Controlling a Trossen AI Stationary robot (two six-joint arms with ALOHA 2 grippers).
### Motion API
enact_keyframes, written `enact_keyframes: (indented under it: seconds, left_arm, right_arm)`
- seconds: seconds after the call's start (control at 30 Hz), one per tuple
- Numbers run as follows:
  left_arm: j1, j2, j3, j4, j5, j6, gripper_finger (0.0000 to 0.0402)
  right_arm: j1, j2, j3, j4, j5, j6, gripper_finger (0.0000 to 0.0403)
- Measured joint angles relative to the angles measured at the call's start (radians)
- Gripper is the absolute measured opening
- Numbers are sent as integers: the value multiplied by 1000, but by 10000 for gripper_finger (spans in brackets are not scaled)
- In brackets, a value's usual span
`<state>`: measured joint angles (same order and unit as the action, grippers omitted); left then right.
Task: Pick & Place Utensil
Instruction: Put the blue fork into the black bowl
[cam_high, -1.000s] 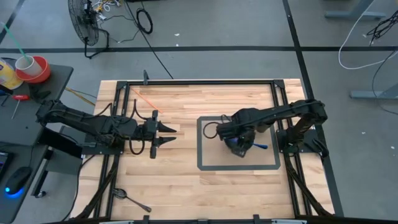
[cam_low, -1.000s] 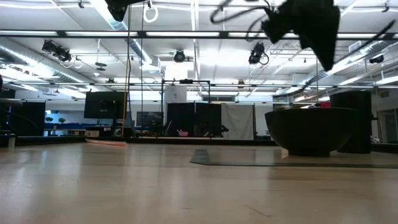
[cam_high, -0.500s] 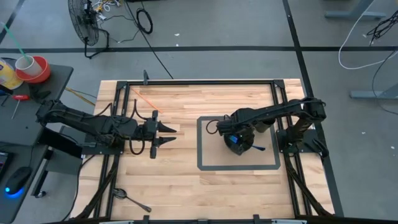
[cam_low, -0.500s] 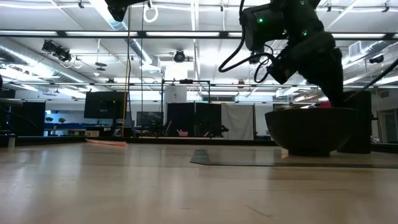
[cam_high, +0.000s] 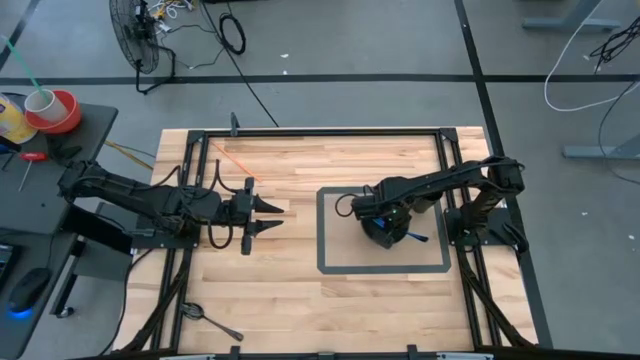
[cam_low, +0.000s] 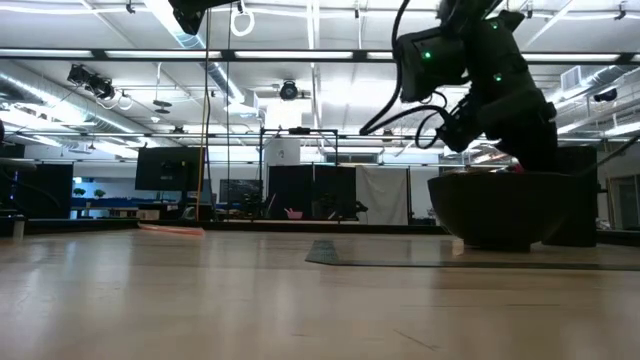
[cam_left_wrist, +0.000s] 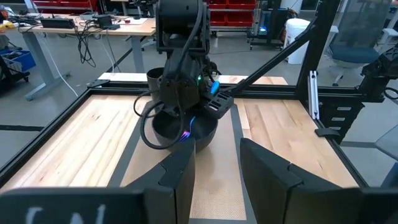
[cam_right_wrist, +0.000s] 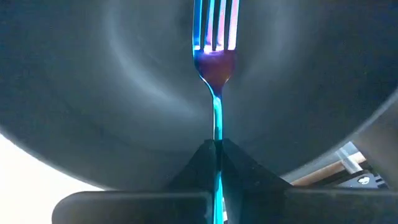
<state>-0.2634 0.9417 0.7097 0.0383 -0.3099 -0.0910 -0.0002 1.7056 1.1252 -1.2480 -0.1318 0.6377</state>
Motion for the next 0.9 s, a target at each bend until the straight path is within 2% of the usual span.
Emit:
enact_keyframes:
  seconds: [0.63, 0.9]
  left_arm:
    - [0, 0, -1, 0, 0, 0, 131]
    - [0, 0, -1, 1, 0, 0, 131]
  right_arm:
    - [0, -2, -7, 64, -9, -17, 12]
    - [-2, 2, -8, 109, 43, -11, 57]
